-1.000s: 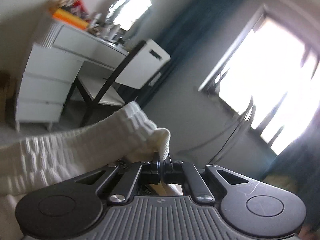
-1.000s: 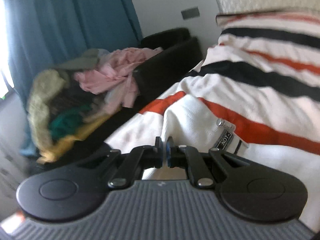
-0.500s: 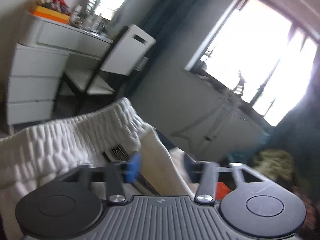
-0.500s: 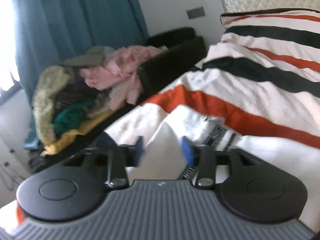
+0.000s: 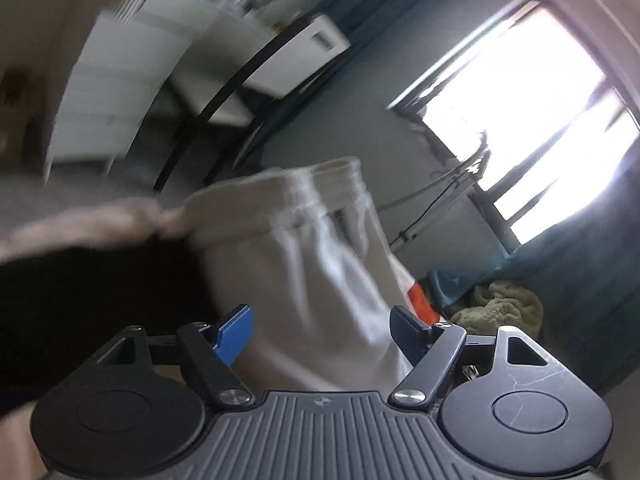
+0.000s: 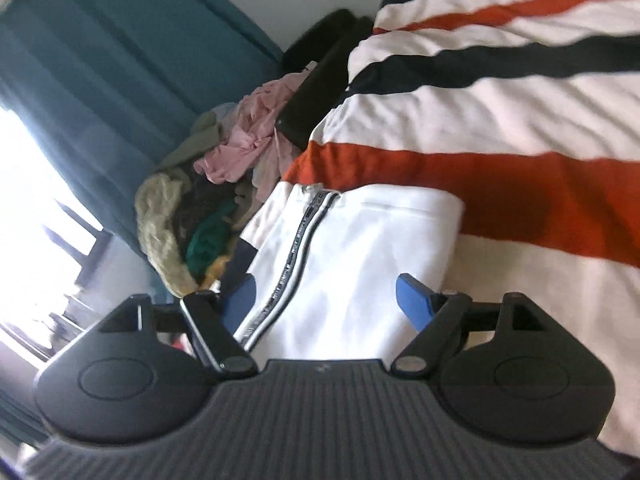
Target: Fold clothes
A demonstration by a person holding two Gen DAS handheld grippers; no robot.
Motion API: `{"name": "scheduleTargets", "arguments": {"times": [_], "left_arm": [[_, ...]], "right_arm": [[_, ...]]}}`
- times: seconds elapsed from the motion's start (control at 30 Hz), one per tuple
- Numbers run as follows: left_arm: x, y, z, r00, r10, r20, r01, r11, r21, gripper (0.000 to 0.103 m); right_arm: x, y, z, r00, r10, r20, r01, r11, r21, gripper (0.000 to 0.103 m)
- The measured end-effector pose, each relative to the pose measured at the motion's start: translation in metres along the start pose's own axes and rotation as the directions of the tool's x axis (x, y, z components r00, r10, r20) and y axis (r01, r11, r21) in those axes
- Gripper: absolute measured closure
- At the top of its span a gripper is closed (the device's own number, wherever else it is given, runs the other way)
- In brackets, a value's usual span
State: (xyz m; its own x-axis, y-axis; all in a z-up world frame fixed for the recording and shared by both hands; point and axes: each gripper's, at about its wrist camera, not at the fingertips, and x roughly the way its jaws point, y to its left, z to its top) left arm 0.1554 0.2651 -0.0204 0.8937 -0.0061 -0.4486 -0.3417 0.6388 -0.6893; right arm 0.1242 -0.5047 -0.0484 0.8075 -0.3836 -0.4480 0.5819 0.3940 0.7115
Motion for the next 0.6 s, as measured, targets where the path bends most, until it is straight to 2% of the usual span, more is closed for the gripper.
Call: {"name": "scheduleTargets", "arguments": {"times": [0.1,0.2,0.27,0.37,0.5,0.53,0.6], "left_arm": [[-0.011,0.019,0.000,1.000,0.012,-0.011,-0.013,0.999,-0.053,0.022],[-0.005,0.034,0.004,1.000,0.010,-0.030,-0.013,0.995,-0.101,0.021],[0.004,0.042,0.005,0.999,-0.006,-0.049,0.000,0.991,-0.135,0.021],[0.022,0.049,-0.001,0.996,-0.040,-0.078,0.026,0.985,-0.172,0.022],[0.051,0.060,-0.003,0.992,-0.062,-0.107,0.037,0.975,-0.220,0.024],[0.057,0.063,-0.002,0.993,-0.064,-0.103,0.038,0.971,-0.238,0.024],[0.067,0.069,0.001,0.994,-0.070,-0.088,0.044,0.961,-0.272,0.024]], "right_arm": [[0.003,-0.016,0.002,0.992,0.016,-0.121,-0.006,0.997,0.077,0.023],[0.015,-0.033,-0.003,0.968,0.070,-0.242,-0.024,0.981,0.190,0.023],[0.026,-0.033,-0.008,0.951,0.094,-0.295,-0.043,0.983,0.176,0.024],[0.041,-0.025,-0.018,0.943,0.087,-0.322,-0.052,0.992,0.117,0.024],[0.069,-0.030,-0.033,0.928,0.097,-0.360,-0.044,0.987,0.153,0.024],[0.075,-0.030,-0.034,0.929,0.096,-0.357,-0.048,0.989,0.141,0.024],[0.083,-0.024,-0.034,0.949,0.092,-0.302,-0.077,0.995,0.063,0.024]]}}
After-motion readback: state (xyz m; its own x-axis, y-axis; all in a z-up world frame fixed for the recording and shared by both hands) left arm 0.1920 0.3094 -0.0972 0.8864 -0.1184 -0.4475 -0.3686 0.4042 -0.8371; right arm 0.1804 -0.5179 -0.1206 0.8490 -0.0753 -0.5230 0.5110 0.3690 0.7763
